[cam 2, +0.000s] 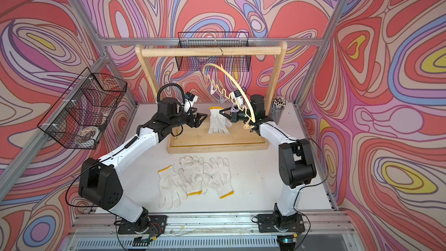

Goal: Clip the gloves onto a hanger to dry
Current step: Adjust the glove, then open the clamp at the hanger.

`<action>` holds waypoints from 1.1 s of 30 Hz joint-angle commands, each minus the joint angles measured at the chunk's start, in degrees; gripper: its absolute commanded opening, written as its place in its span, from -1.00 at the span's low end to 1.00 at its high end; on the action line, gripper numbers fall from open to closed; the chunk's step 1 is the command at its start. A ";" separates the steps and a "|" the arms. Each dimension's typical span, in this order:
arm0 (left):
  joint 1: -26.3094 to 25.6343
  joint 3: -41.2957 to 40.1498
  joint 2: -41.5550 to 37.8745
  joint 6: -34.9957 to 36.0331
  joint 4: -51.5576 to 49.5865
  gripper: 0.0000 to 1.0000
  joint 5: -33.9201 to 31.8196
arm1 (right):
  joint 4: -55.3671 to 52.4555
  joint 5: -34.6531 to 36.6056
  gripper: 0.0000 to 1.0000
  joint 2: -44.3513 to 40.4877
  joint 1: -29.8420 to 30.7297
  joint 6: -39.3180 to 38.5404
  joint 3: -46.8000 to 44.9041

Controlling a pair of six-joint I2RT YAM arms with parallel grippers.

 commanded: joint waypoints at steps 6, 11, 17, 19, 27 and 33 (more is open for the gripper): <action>1.45 9.06 7.99 2.75 6.53 0.50 -6.33 | -8.01 0.75 -1.00 6.29 -2.54 -6.20 11.08; 1.98 15.71 14.89 5.13 7.90 0.44 -8.46 | -8.45 -0.85 -1.00 11.38 -3.92 -5.45 18.31; 2.12 16.28 17.92 9.88 16.00 0.49 -9.49 | -9.86 -1.84 -1.00 16.75 -4.31 -5.20 24.77; 2.58 15.72 18.47 9.95 19.48 0.50 -7.94 | -9.63 -1.01 -1.00 17.40 -4.38 -4.72 25.53; 3.41 17.10 21.33 9.28 27.48 0.52 -4.98 | -10.33 -0.64 -1.00 19.07 -4.34 -5.42 26.78; 3.44 20.11 24.02 10.96 28.22 0.53 -0.63 | -12.06 -2.22 -1.00 21.34 -4.33 -6.24 30.45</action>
